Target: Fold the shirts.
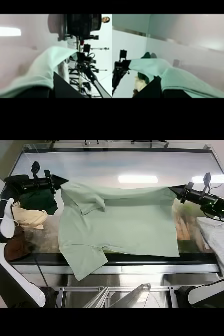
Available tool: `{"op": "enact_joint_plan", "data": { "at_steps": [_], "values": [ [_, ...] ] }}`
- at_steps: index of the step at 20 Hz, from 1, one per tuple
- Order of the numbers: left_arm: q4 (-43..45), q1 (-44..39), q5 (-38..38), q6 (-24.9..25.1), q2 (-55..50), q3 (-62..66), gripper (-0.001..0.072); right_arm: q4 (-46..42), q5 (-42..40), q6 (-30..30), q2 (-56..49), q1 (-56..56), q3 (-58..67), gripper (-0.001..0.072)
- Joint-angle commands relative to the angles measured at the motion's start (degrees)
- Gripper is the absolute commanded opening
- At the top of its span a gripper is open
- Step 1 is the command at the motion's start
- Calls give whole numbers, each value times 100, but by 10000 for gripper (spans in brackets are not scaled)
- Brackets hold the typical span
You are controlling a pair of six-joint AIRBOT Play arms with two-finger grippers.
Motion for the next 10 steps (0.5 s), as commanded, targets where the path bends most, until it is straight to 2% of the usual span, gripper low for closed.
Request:
{"op": "enact_joint_plan", "data": {
  "at_steps": [1, 4, 10],
  "values": [
    [-48, -59, -398, -330, -566, 1202, 23, 260, 28, 81, -533, 33, 769, 18],
    [-15, 81, -350, -149, -343, 293, 23, -179, 205, 267, -533, -129, 859, 18],
    [1169, 142, 776, -149, -341, -177, 21, -2594, 509, 1054, -533, -203, 852, 18]
  ]
}}
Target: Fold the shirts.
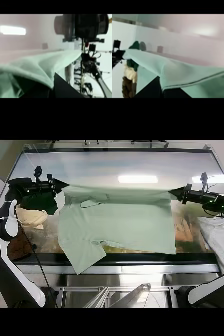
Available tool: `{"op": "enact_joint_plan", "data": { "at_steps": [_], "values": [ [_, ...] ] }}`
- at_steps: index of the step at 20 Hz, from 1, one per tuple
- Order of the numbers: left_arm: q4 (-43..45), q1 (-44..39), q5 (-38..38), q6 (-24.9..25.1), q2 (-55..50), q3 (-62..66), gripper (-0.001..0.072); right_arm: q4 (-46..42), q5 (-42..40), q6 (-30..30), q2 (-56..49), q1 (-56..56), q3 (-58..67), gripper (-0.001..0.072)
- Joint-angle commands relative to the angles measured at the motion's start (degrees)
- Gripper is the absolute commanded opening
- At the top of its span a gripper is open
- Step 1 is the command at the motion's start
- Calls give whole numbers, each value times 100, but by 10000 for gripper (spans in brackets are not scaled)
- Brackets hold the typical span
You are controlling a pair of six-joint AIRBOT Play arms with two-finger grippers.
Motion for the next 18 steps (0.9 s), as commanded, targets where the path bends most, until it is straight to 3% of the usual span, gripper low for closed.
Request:
{"op": "enact_joint_plan", "data": {
  "at_steps": [1, 5, 9, 11, 12, 13, 14, 15, 17, 18],
  "values": [
    [920, -17, 820, -17, -2, -138, 21, -1469, 160, 468, -17, -22, 17, 18],
    [2048, -111, 999, -404, -2, -138, 21, -1878, 109, 564, -63, -13, -31, 19],
    [2151, -201, 798, -417, -2, -138, 20, -1875, -59, 564, -63, -11, -31, 22],
    [2146, -227, 826, -420, -2, -129, 23, -1880, -33, 564, -52, -17, -28, 252],
    [2151, -216, 970, -420, -2, -55, 152, -1945, 4, 566, -11, -52, -17, 253],
    [2146, -203, 1123, -511, -2, 94, 395, -2090, 48, 629, 48, -101, 4, 253],
    [2144, -179, 1266, -667, -2, 271, 582, -2315, 87, 791, 153, -170, 26, 253],
    [2140, -155, 1471, -846, -2, 483, 698, -2570, 116, 957, 284, -247, 39, 254],
    [2146, -120, 1950, -1158, 63, 811, 705, -3132, 361, 1397, 619, -435, 37, 380],
    [2153, -74, 2074, -1220, 225, 730, 704, -3381, 671, 1510, 785, -511, 35, 378]
  ]
}}
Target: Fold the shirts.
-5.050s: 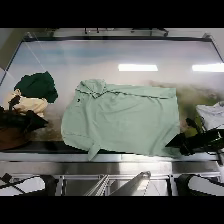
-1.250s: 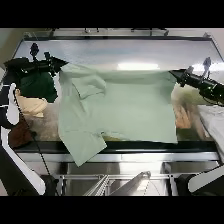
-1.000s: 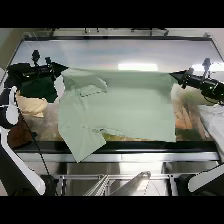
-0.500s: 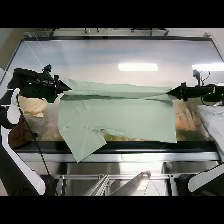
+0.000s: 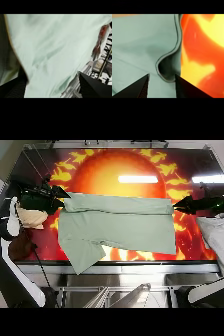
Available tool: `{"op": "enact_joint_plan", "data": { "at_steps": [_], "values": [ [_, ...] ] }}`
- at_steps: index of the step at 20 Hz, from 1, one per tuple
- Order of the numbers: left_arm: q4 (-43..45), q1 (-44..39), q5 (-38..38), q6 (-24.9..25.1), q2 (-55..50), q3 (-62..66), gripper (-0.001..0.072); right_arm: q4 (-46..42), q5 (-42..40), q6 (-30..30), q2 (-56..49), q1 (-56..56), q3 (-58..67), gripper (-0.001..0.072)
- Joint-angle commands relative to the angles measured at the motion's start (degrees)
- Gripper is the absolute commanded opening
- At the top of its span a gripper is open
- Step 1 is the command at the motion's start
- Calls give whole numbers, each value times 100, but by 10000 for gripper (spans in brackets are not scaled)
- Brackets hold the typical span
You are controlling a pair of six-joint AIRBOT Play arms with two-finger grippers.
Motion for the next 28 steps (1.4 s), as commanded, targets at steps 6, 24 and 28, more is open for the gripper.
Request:
{"op": "enact_joint_plan", "data": {
  "at_steps": [6, 24, 28],
  "values": [
    [1303, 741, 177, -153, 1628, -1729, 657, -1207, 785, 704, 1799, -754, -2020, 361],
    [1480, 1375, -2181, 1231, 4354, -7344, 657, -597, -710, -201, 2299, -531, -5270, 243],
    [765, 1375, -2623, 1652, 4054, -7761, 657, -595, -745, -201, 2299, -531, -5270, 243]
  ]
}}
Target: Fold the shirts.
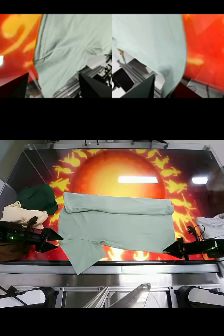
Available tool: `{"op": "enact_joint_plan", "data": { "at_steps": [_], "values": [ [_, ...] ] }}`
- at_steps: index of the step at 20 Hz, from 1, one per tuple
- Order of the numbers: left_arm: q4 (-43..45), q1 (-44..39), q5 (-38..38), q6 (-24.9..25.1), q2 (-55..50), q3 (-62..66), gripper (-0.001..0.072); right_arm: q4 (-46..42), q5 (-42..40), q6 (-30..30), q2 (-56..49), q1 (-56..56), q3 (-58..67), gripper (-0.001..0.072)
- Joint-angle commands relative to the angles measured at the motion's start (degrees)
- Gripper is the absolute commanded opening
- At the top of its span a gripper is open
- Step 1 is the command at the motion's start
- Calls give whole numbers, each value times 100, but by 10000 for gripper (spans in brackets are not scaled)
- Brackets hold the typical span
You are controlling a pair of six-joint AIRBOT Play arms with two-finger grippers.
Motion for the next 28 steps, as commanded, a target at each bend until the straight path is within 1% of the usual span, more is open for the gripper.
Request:
{"op": "enact_joint_plan", "data": {
  "at_steps": [1, 2, 3, 4, 5, 6, 7, 11, 14, 15, 16, 17, 18, 20, 22, 23, 26, 27, 28],
  "values": [
    [-647, 2, -636, 463, -262, -378, 657, 61, -535, -42, -4, 7, -9, 244],
    [-898, 2, -654, 610, -387, -382, 657, 61, -533, -42, -4, 7, -9, 244],
    [-1167, 2, -649, 739, -507, -378, 621, 61, -533, -42, -4, 7, -9, 244],
    [-1314, 2, -638, 833, -590, -378, 553, 59, -533, -42, -4, 7, -9, 244],
    [-1300, 2, -632, 850, -658, -378, 410, 59, -527, -42, -4, 7, -9, 244],
    [-1285, 4, -577, 890, -717, -378, 141, 61, -505, -42, -2, 7, -9, 244],
    [-1285, 4, -472, 1051, -761, -372, 22, 61, -492, -42, -4, 7, -9, 244],
    [-1290, 4, -262, 1071, -791, -367, 22, 61, -380, -42, -2, 4, -9, 243],
    [-1287, 4, -247, 1073, -791, -367, 22, 59, -308, -39, 2, -52, -7, 240],
    [-1287, 4, -240, 1073, -791, -367, 22, 61, -323, -39, 9, -109, -9, 189],
    [-1287, 4, -221, 1073, -791, -367, 23, 61, -321, -37, 22, -160, -9, 96],
    [-1290, 4, -195, 1073, -791, -367, 23, 59, -308, -22, 55, -186, -9, 80],
    [-1294, 4, -144, 1073, -791, -367, 24, 61, -238, -24, 111, -186, -9, 20],
    [-1403, 4, 138, 1121, -789, -363, 23, 118, 79, -20, 339, -186, -9, 19],
    [-1773, 4, 822, 1427, -756, -367, 23, 457, 496, -39, 748, -195, -4, 19],
    [-1917, 2, 1091, 1440, -632, -369, 23, 695, 699, -72, 1021, -210, 0, 19],
    [-2225, 4, 1344, 1423, 225, -365, 23, 1342, 861, -87, 1989, -219, 166, 19],
    [-2260, 4, 1360, 1394, 527, -363, 24, 1482, 859, -85, 2179, -216, 289, 19],
    [-2271, 4, 1217, 1370, 787, -323, 23, 1644, 798, -90, 2256, -208, 446, 18]
  ]
}}
